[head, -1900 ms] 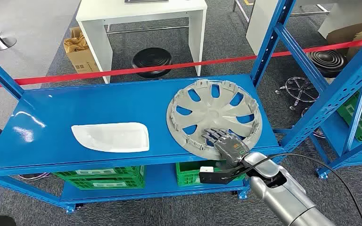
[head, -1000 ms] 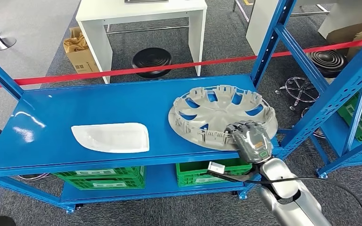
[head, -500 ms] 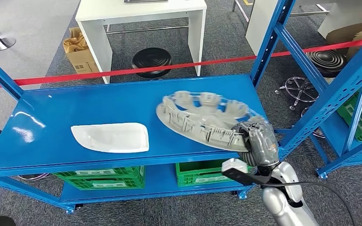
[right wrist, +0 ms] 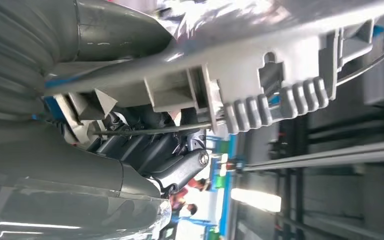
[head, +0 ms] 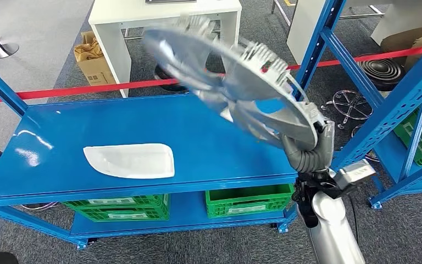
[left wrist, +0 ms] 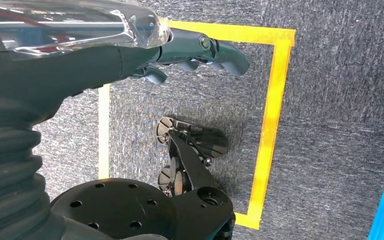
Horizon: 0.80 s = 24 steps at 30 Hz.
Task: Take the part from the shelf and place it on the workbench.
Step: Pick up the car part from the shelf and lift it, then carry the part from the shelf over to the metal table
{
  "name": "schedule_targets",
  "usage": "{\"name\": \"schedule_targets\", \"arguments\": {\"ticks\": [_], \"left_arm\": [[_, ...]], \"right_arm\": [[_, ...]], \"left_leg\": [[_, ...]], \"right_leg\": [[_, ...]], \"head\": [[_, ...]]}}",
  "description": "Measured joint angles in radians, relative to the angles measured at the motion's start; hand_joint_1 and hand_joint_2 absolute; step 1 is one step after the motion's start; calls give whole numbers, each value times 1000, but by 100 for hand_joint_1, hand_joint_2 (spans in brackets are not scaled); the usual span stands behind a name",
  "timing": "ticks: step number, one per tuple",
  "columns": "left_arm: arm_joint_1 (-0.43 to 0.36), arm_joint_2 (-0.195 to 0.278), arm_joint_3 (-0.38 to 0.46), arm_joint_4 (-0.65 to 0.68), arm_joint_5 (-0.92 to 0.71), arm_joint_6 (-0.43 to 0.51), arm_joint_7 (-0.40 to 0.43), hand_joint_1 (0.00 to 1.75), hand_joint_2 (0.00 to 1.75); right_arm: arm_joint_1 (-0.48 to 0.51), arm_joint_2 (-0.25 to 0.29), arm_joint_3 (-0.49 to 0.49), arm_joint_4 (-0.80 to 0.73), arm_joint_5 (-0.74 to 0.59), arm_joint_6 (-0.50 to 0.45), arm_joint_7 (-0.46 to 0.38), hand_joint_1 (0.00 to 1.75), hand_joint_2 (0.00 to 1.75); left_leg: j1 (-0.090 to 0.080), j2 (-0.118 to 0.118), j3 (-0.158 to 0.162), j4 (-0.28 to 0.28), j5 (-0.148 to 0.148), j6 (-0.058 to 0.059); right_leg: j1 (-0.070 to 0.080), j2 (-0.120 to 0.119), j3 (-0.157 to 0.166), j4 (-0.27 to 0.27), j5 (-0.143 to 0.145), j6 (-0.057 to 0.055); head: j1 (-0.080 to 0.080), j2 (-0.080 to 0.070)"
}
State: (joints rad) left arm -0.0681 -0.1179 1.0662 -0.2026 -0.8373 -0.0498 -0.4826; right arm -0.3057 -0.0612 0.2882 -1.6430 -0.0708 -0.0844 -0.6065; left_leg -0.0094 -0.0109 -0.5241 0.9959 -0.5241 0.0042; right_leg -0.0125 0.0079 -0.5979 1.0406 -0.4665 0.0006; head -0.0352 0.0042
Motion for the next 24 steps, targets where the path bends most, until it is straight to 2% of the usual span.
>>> {"name": "schedule_targets", "arguments": {"ticks": [6, 11, 15, 17, 19, 21, 24], "left_arm": [[-4, -1, 14, 0, 14, -5, -8, 0, 175], [-5, -3, 16, 0, 16, -6, -9, 0, 175], [-5, -2, 18, 0, 18, -6, -9, 0, 175], [-6, 0, 24, 0, 24, -11, 0, 0, 175], [-8, 1, 31, 0, 30, -17, 19, 0, 175], [-10, 1, 37, 0, 33, -18, 40, 0, 175], [-9, 1, 49, 0, 42, -16, 62, 0, 175]], "right_arm": [[14, 21, 48, -134, -47, 84, -7, 175, 175], [22, 24, 75, -190, -52, 101, -7, 175, 175], [36, 20, 95, -224, -59, 191, -4, 175, 175], [46, 12, 117, -248, -46, 249, -4, 175, 175], [56, -2, 143, -273, -21, 293, -14, 175, 175], [72, -21, 171, -295, 14, 316, -34, 175, 175], [120, -47, 199, -311, 75, 330, -73, 175, 175]], "left_leg": [[0, 0, 0, 0, 0, 0], [0, 0, 0, 0, -1, 0], [-1, 0, 0, 2, -2, 1], [-4, -1, -1, 4, 0, 9], [-1, 2, 8, -15, 16, 21], [8, 6, 20, -42, 32, 29], [16, 8, 21, -49, 37, 31]], "right_leg": [[0, 0, -1, 0, 0, 0], [0, 0, 0, 0, -1, 0], [-2, 0, 1, -2, 0, 2], [-6, 1, 2, -7, 5, 8], [-6, 1, 4, -12, 9, 15], [-4, 1, -12, 28, -22, 20], [-10, 0, -89, 205, -107, 35]], "head": [[0, 0], [0, 0], [0, 0], [0, 0], [-1, 0], [1, 0], [4, 0]]}}
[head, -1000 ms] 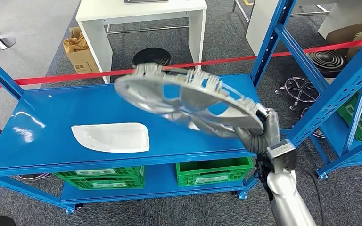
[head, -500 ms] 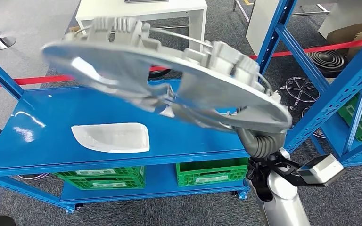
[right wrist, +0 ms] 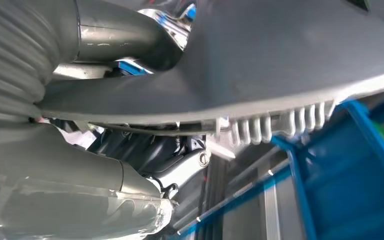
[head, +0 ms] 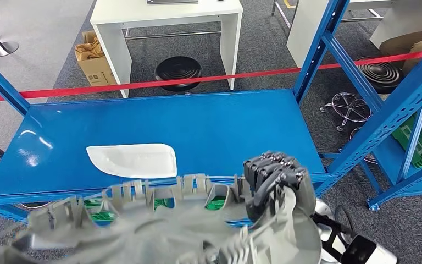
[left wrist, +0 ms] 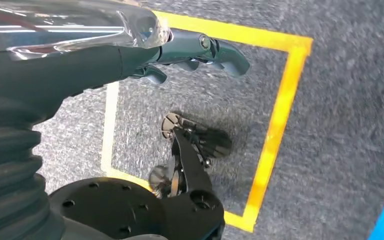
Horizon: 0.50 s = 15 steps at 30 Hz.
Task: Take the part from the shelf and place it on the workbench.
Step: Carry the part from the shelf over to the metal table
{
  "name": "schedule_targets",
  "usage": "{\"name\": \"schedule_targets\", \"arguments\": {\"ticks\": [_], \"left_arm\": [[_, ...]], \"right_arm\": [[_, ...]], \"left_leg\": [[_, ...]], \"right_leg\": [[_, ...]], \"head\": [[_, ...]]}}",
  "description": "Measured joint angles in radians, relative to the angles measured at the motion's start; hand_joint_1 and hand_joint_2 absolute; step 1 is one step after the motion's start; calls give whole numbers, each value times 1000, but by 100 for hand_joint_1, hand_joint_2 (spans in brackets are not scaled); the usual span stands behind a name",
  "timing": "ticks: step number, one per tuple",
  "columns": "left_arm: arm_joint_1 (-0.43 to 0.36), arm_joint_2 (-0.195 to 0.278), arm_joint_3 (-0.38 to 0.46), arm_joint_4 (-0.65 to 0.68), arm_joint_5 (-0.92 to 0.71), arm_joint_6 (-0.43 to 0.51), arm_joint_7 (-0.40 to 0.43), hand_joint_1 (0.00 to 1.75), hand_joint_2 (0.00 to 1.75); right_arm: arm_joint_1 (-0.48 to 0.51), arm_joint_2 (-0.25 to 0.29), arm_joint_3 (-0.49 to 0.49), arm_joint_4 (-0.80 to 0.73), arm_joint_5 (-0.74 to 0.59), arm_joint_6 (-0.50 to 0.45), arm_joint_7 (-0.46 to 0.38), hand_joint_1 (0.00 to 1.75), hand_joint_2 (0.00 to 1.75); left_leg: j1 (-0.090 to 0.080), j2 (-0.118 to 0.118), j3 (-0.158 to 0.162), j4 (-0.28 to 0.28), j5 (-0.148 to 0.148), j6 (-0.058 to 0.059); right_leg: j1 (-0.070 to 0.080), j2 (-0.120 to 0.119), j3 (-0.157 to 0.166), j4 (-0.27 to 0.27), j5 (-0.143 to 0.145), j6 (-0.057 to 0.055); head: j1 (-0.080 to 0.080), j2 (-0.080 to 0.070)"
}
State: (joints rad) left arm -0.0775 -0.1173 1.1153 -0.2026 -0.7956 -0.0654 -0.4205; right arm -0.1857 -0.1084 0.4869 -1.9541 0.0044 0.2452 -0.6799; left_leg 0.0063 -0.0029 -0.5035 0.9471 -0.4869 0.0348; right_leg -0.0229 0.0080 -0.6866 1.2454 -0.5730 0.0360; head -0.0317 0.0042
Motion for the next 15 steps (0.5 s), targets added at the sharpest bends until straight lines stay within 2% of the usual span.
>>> {"name": "schedule_targets", "arguments": {"ticks": [1, 2, 3, 5, 6, 7, 9, 11, 13, 15], "left_arm": [[1, -1, 4, 0, 3, 0, 5, 0, 175], [2, -1, 8, 0, 5, -1, 10, 0, 175], [3, -2, 11, 0, 7, -2, 15, 0, 175], [2, -1, 17, 0, 9, -3, 24, 0, 175], [2, 0, 19, -1, 9, -4, 31, 0, 175], [1, 1, 21, -1, 8, -5, 43, 0, 175], [1, 2, 23, -2, 3, -4, 77, 0, 175], [1, 1, 24, -1, -7, 2, 116, 0, 175], [1, 0, 24, -1, -14, 12, 146, 0, 175], [2, 2, 25, -1, -15, 25, 164, 0, 175]], "right_arm": [[14, -9, 6, -3, 11, 4, -7, 175, 175], [22, -19, 12, -5, 17, 9, -9, 175, 175], [25, -30, 16, -6, 17, 13, -10, 175, 175], [24, -53, 21, -8, 10, 20, -11, 175, 175], [23, -61, 21, -9, 4, 24, -11, 175, 175], [21, -67, 22, -11, -3, 30, -12, 175, 175], [18, -77, 23, -13, -13, 42, -14, 175, 175], [12, -85, 25, -13, -23, 49, -14, 175, 175], [-1, -97, 27, -13, -43, 51, -14, 175, 175], [-15, -111, 27, -15, -69, 56, -14, 175, 175]], "left_leg": [[2, 1, -1, 2, 0, -2], [6, 1, -2, 5, -2, -7], [11, 2, -4, 11, -4, -14], [19, 1, -13, 33, -14, -34], [20, 0, -21, 45, -19, -44], [20, -1, -28, 54, -22, -53], [21, -3, -37, 59, -18, -62], [24, -3, -46, 72, -31, -68], [24, -2, -80, 149, -92, -70], [24, -2, -132, 278, -165, -70]], "right_leg": [[-4, 0, -14, 34, -8, 5], [-8, -1, -10, 30, 3, 11], [-13, -2, 14, -13, 29, 16], [-21, -3, 81, -139, 76, 26], [-21, 0, 100, -178, 86, 22], [-20, 3, 105, -192, 86, 15], [-16, 8, 95, -183, 88, -7], [-15, 6, 86, -182, 96, -21], [-14, 2, 74, -183, 105, -36], [-9, -1, 57, -183, 117, -47]], "head": [[0, 0], [0, 0], [0, 0], [2, 0], [3, 0], [3, 0], [1, 0], [-1, 0], [-2, 0], [-2, 0]]}}
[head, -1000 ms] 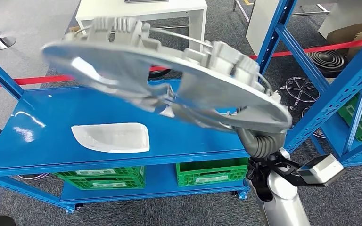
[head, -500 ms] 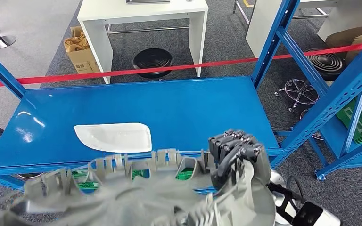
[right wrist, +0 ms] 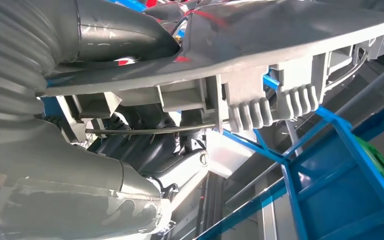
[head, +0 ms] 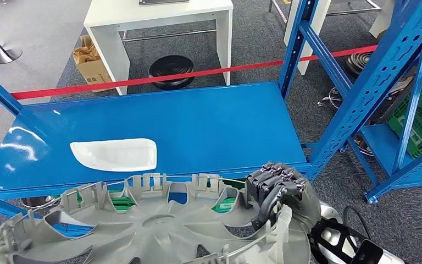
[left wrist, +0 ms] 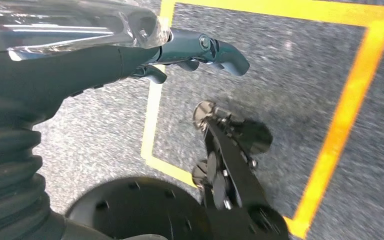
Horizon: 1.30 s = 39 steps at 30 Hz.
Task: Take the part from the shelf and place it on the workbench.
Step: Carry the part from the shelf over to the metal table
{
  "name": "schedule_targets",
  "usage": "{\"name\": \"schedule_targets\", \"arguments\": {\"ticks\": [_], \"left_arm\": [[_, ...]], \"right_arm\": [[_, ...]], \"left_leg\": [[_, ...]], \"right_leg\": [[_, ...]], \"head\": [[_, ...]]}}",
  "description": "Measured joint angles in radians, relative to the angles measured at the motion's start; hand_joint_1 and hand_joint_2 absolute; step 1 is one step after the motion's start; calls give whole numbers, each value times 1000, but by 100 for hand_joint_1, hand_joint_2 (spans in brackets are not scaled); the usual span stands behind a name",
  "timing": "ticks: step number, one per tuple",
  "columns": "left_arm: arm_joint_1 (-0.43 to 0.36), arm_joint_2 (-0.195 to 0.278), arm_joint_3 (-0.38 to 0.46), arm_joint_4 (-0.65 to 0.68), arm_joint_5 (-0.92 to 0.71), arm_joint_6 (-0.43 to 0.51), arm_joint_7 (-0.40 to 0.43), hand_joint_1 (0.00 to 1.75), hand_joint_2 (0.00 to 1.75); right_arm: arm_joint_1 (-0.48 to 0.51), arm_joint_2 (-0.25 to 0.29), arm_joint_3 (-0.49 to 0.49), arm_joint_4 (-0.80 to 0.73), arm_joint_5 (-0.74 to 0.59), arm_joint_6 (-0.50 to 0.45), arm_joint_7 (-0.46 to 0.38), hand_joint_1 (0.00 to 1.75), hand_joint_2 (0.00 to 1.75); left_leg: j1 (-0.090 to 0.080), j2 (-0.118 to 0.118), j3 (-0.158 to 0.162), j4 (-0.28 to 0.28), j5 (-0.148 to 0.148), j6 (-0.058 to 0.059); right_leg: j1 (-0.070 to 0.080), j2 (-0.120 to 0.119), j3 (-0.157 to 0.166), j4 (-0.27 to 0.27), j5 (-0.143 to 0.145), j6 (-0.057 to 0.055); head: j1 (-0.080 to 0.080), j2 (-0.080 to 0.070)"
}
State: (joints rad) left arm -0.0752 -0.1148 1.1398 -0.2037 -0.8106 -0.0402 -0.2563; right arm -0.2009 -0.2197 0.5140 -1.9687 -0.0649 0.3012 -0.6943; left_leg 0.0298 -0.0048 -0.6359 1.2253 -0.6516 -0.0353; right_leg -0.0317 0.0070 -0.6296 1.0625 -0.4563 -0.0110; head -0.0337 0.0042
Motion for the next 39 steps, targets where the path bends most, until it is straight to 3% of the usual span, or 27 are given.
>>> {"name": "schedule_targets", "arguments": {"ticks": [1, 2, 3, 6, 7, 10, 11, 12, 13, 15, 16, 17, 18, 20, 22, 23, 25, 27, 28, 30, 31, 32, 33, 34, 36, 38, 39], "left_arm": [[1, 2, 1, 0, 0, 7, 4, 0, 175], [2, 4, 3, 0, 0, 12, 6, 0, 175], [2, 6, 5, 0, 0, 16, 7, 0, 175], [0, 16, 9, -3, 1, 20, 5, 0, 175], [-1, 20, 10, -4, 2, 20, 3, 0, 175], [-1, 32, 16, -6, 7, 15, -3, 0, 175], [0, 35, 19, -6, 8, 12, -3, 0, 175], [0, 37, 21, -6, 8, 9, -4, 0, 175], [1, 38, 23, -6, 7, 7, -4, 0, 175], [1, 39, 24, -6, 4, 5, -3, 0, 175], [2, 39, 24, -6, 0, 5, -1, 0, 175], [2, 39, 24, -6, -5, 4, 2, 0, 175], [3, 38, 24, -6, -11, 2, 4, 0, 175], [3, 38, 24, -6, -22, -3, 7, 0, 175], [3, 38, 24, -6, -30, -8, 9, 0, 175], [2, 38, 24, -6, -33, -10, 9, 0, 175], [2, 40, 24, -6, -37, -12, 10, 0, 175], [3, 43, 24, -6, -38, -12, 11, 0, 175], [3, 44, 24, -6, -39, -12, 11, 0, 175], [2, 47, 24, -5, -39, -12, 12, 0, 175], [2, 48, 24, -5, -39, -12, 12, 0, 175], [2, 49, 24, -5, -39, -12, 13, 0, 175], [2, 49, 24, -5, -39, -12, 13, 0, 175], [2, 50, 24, -5, -39, -12, 13, 0, 175], [0, 52, 24, -6, -39, -12, 13, 0, 175], [-4, 55, 24, -6, -39, -12, 13, 0, 175], [-5, 55, 24, -6, -39, -12, 13, 0, 175]], "right_arm": [[-4, -7, 0, -1, -12, 4, 0, 175, 175], [-6, -15, 0, -3, -21, 9, 0, 175, 175], [-9, -22, -1, -6, -28, 12, 0, 175, 175], [-20, -42, -6, -17, -41, 24, 0, 175, 175], [-24, -48, -6, -19, -46, 28, 0, 175, 175], [-30, -61, -5, -20, -55, 32, 2, 175, 175], [-31, -66, -5, -19, -56, 31, 5, 175, 175], [-32, -71, -4, -19, -57, 29, 9, 175, 175], [-32, -75, -4, -19, -60, 26, 14, 175, 175], [-31, -82, -3, -17, -70, 24, 22, 175, 175], [-28, -84, -2, -17, -73, 22, 26, 175, 175], [-26, -87, -1, -16, -73, 20, 28, 175, 175], [-22, -89, -1, -16, -71, 18, 30, 175, 175], [-18, -93, -1, -16, -68, 17, 30, 175, 175], [-17, -97, -2, -16, -67, 25, 24, 175, 175], [-17, -99, -3, -15, -68, 33, 20, 175, 175], [-20, -100, -4, -12, -77, 57, 15, 175, 175], [-28, -98, -3, -6, -90, 79, 16, 175, 175], [-33, -96, -2, -3, -95, 85, 17, 175, 175], [-38, -91, -1, 1, -100, 92, 20, 175, 175], [-39, -90, -1, 3, -103, 95, 25, 175, 175], [-39, -89, 0, 5, -104, 100, 31, 175, 175], [-40, -88, 0, 7, -102, 105, 38, 175, 175], [-40, -87, 1, 9, -99, 109, 43, 175, 175], [-44, -86, 0, 10, -90, 115, 50, 175, 175], [-49, -85, -1, 11, -86, 117, 52, 175, 175], [-51, -84, -1, 11, -86, 118, 54, 175, 175]], "left_leg": [[-1, 0, -14, 44, -18, 2], [-2, 0, -10, 52, -18, 5], [-5, 0, 15, 21, -1, 11], [-20, 0, 138, -178, 60, 35], [-26, 0, 157, -215, 69, 40], [-34, 1, 152, -231, 93, 49], [-33, 2, 145, -235, 107, 55], [-31, 4, 137, -239, 122, 60], [-29, 6, 125, -243, 136, 64], [-31, 10, 100, -242, 158, 69], [-33, 11, 88, -241, 168, 70], [-34, 12, 75, -240, 179, 69], [-35, 13, 63, -239, 189, 69], [-36, 13, 42, -233, 204, 64], [-37, 13, 29, -226, 215, 56], [-38, 13, 24, -223, 221, 50], [-36, 12, 19, -224, 235, 38], [-33, 8, 6, -205, 210, 25], [-31, 7, -7, -172, 172, 19], [-27, 6, -43, -54, 72, 9], [-24, 6, -56, 7, 43, 5], [-22, 6, -58, 48, 38, 3], [-20, 6, -45, 59, 57, 3], [-19, 6, -14, 34, 87, 3], [-18, 3, 96, -105, 119, 4], [-22, -2, 185, -235, 102, 11], [-25, -4, 200, -262, 93, 17]], "right_leg": [[3, -1, -9, 0, 7, -3], [6, -2, -17, 0, 14, -3], [8, -2, -25, 0, 21, -3], [11, -2, -39, -1, 43, 5], [10, -3, -41, -3, 50, 11], [3, -5, -41, -15, 72, 34], [1, -5, -45, -13, 65, 39], [2, -5, -53, 5, 39, 43], [2, -5, -65, 44, -6, 45], [4, -5, -91, 164, -106, 51], [5, -5, -96, 219, -131, 53], [5, -5, -87, 247, -133, 53], [6, -5, -61, 240, -116, 51], [7, -5, 39, 123, -77, 44], [11, -5, 123, -6, -76, 35], [14, -5, 140, -38, -83, 30], [16, -5, 134, -44, -76, 15], [13, -8, 117, -47, -59, -2], [10, -10, 104, -49, -47, -9], [10, -12, 76, -48, -25, -14], [9, -12, 61, -48, -13, -12], [9, -12, 47, -47, -1, -11], [8, -12, 33, -46, 11, -8], [7, -12, 20, -46, 22, -4], [7, -12, 1, -44, 41, 6], [7, -13, -6, -44, 58, 19], [7, -14, -7, -47, 67, 26]], "head": [[0, 0], [0, 0], [0, 0], [1, 0], [1, 0], [0, 0], [1, 0], [2, 0], [4, 0], [7, 0], [8, 0], [8, 0], [9, 0], [9, 0], [8, 0], [8, 0], [9, 0], [9, 0], [8, 0], [5, 0], [5, 0], [5, 0], [5, 0], [5, 0], [5, 0], [5, 0], [5, 0]]}}
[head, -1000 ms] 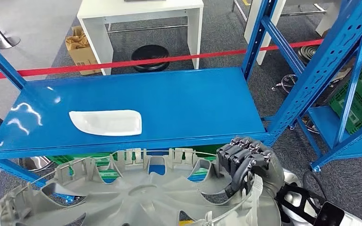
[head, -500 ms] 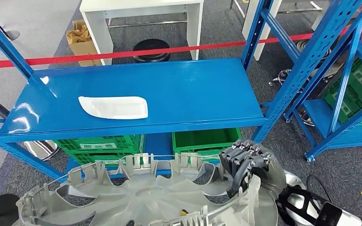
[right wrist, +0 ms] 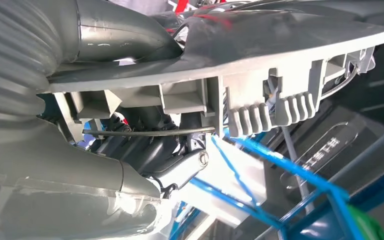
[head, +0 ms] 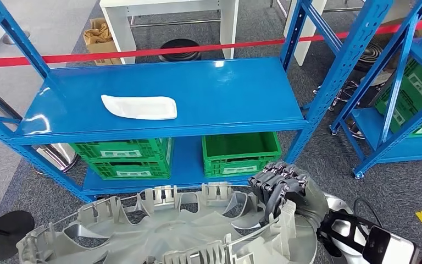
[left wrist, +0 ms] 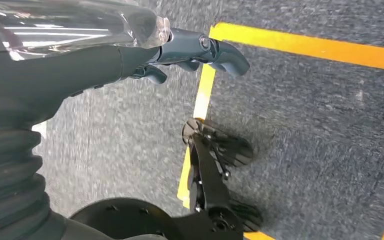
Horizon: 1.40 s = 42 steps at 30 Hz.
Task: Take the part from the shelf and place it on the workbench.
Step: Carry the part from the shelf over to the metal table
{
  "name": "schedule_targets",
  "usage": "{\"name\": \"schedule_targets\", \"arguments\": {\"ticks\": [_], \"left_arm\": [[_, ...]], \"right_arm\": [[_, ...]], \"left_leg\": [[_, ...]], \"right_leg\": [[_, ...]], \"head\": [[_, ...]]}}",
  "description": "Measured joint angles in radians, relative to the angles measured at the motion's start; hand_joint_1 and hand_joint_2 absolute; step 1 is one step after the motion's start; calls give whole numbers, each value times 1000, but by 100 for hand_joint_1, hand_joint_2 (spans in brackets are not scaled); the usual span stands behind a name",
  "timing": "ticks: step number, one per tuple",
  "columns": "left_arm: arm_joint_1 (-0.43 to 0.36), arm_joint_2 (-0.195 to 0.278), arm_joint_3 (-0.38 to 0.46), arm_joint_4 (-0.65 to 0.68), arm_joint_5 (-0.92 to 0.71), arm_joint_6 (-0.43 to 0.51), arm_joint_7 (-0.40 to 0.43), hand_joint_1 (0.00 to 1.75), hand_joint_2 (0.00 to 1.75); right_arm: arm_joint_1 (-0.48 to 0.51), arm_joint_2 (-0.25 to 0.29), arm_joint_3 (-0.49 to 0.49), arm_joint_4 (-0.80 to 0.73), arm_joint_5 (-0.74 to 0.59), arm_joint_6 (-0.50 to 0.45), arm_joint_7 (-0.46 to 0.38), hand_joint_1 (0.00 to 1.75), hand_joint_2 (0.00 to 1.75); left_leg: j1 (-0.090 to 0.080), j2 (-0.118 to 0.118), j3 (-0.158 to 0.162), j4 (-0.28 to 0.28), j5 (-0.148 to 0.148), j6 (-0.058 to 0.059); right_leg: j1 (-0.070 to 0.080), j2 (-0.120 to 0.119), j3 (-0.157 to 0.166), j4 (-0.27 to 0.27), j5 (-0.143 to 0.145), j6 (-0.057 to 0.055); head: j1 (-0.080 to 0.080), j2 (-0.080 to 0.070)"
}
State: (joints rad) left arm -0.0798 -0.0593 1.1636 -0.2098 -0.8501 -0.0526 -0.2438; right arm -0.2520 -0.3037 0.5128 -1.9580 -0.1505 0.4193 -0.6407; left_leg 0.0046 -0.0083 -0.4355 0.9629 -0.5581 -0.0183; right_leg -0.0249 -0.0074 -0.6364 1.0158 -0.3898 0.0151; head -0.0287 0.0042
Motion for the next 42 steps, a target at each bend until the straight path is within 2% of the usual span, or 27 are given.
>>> {"name": "schedule_targets", "arguments": {"ticks": [2, 3, 5, 7, 8, 9, 10, 12, 14, 15, 17, 18, 20, 22, 23, 25, 27, 28, 30, 32, 33, 35, 36, 38, 39, 40, 42], "left_arm": [[1, 1, 0, 0, 0, 0, 0, 0, 175], [1, 1, 0, 0, -1, 0, 0, 0, 175], [1, 2, 0, 0, -4, -1, 1, 0, 175], [1, 3, 0, 0, -7, -1, 13, 0, 175], [1, 3, 0, 0, -8, 0, 24, 0, 175], [2, 3, 0, 0, -8, 2, 37, 0, 175], [3, 4, 0, 0, -9, 4, 49, 0, 175], [5, 6, 1, 0, -14, 7, 67, 0, 175], [3, 11, 1, -1, -25, 4, 82, 0, 175], [3, 14, 0, -2, -30, 1, 88, 0, 175], [5, 24, 0, -3, -36, -7, 105, 0, 175], [8, 29, 0, -3, -37, -10, 114, 0, 175], [11, 40, 1, -4, -33, -14, 136, 0, 175], [12, 52, 2, -6, -27, -15, 160, 0, 175], [13, 57, 4, -6, -26, -15, 172, 0, 175], [14, 67, 7, -7, -26, -15, 188, 0, 175], [16, 78, 10, -8, -26, -15, 194, 0, 175], [15, 85, 11, -10, -26, -15, 194, 0, 175], [12, 95, 11, -13, -30, -16, 193, 0, 175], [13, 106, 11, -16, -40, -16, 189, 0, 175], [14, 109, 11, -16, -46, -15, 186, 0, 175], [16, 114, 10, -16, -58, -16, 179, 0, 175], [16, 115, 10, -16, -64, -17, 175, 0, 175], [15, 118, 7, -16, -78, -21, 168, 0, 175], [15, 118, 4, -16, -86, -25, 167, 0, 175], [15, 119, 1, -16, -95, -29, 166, 0, 175], [14, 120, -7, -15, -105, -35, 169, 0, 175]], "right_arm": [[-1, 3, -1, 1, 0, 8, 4, 175, 175], [0, 5, -2, 1, -2, 16, 7, 175, 175], [4, 11, -7, 2, -7, 38, 7, 175, 175], [9, 16, -18, 4, -17, 67, 3, 175, 175], [12, 20, -27, 6, -20, 83, 1, 175, 175], [15, 25, -37, 9, -21, 99, 0, 175, 175], [17, 31, -48, 12, -21, 113, 0, 175, 175], [18, 44, -71, 16, -13, 133, 10, 175, 175], [21, 51, -92, 18, 4, 146, 22, 175, 175], [23, 52, -101, 19, 15, 153, 24, 175, 175], [26, 53, -116, 23, 38, 167, 22, 175, 175], [26, 53, -122, 26, 51, 175, 17, 175, 175], [26, 53, -133, 33, 85, 190, 3, 175, 175], [27, 53, -143, 39, 121, 199, -9, 175, 175], [28, 53, -148, 43, 137, 202, -12, 175, 175], [29, 52, -154, 50, 155, 206, -16, 175, 175], [26, 48, -158, 58, 161, 209, -21, 175, 175], [23, 42, -161, 60, 161, 211, -27, 175, 175], [16, 23, -166, 66, 163, 212, -38, 175, 175], [13, -2, -172, 70, 162, 211, -46, 175, 175], [12, -14, -174, 72, 160, 211, -47, 175, 175], [10, -42, -180, 75, 155, 210, -47, 175, 175], [9, -55, -182, 76, 153, 209, -48, 175, 175], [13, -78, -186, 79, 155, 201, -49, 175, 175], [19, -88, -187, 80, 160, 194, -50, 175, 175], [27, -97, -187, 80, 167, 185, -51, 175, 175], [41, -111, -185, 76, 179, 165, -51, 175, 175]], "left_leg": [[-3, 3, -14, -5, 11, 18], [-2, 6, -26, -6, 23, 29], [-1, 13, -56, -8, 48, 45], [-6, 16, -83, -6, 71, 52], [-9, 17, -96, -5, 83, 53], [-13, 16, -110, -3, 94, 54], [-16, 14, -122, -1, 104, 53], [-19, 6, -147, 7, 121, 49], [-18, -5, -165, 14, 138, 42], [-17, -11, -173, 15, 147, 36], [-13, -29, -187, 16, 164, 23], [-12, -31, -196, 23, 158, 17], [-8, -22, -228, 88, 92, 3], [1, -6, -271, 217, 7, -11], [6, -2, -285, 274, -8, -17], [17, 5, -271, 304, 27, -27], [24, 32, -183, 197, 75, -34], [24, 51, -129, 121, 81, -36], [20, 73, -67, 21, 67, -26], [17, 57, -69, 3, 58, -6], [18, 47, -74, 2, 60, 4], [18, 28, -83, 1, 70, 22], [15, 19, -88, 2, 74, 28], [7, -3, -96, 2, 81, 38], [2, -16, -98, 3, 83, 41], [-1, -30, -99, 4, 84, 43], [-6, -56, -99, 8, 85, 44]], "right_leg": [[-3, -1, -5, -5, 12, 13], [-5, 0, -13, 5, -4, 18], [-5, 3, -42, 84, -92, 22], [-3, 3, -67, 215, -184, 24], [-1, 3, -68, 265, -196, 22], [0, 3, -56, 287, -186, 19], [2, 4, -26, 271, -160, 13], [8, 27, 74, 147, -123, -6], [13, 58, 158, 16, -135, -17], [16, 65, 174, -17, -146, -19], [17, 47, 169, -32, -141, -24], [15, 36, 161, -34, -134, -30], [9, 12, 141, -39, -116, -41], [8, -10, 119, -39, -99, -44], [7, -22, 109, -38, -91, -42], [2, -45, 92, -37, -78, -35], [-2, -65, 82, -34, -68, -24], [-3, -75, 79, -31, -65, -18], [-1, -96, 75, -25, -59, -3], [-2, -117, 70, -24, -53, 11], [-4, -111, 66, -18, -59, 17], [-7, -65, 37, 45, -103, 23], [-6, -34, 9, 110, -139, 23], [-1, -5, -51, 249, -194, 19], [2, 0, -63, 281, -198, 14], [5, 3, -56, 271, -183, 8], [10, 24, 8, 145, -119, -10]], "head": [[0, 0], [1, 0], [5, 0], [8, 0], [9, 0], [9, 0], [9, 0], [9, 0], [8, 0], [8, 0], [8, 0], [7, 0], [4, 0], [2, 0], [2, 0], [2, 0], [1, 0], [0, 0], [-3, 0], [-2, 0], [-1, 0], [4, 0], [7, 0], [9, 0], [9, 0], [9, 0], [9, 0]]}}
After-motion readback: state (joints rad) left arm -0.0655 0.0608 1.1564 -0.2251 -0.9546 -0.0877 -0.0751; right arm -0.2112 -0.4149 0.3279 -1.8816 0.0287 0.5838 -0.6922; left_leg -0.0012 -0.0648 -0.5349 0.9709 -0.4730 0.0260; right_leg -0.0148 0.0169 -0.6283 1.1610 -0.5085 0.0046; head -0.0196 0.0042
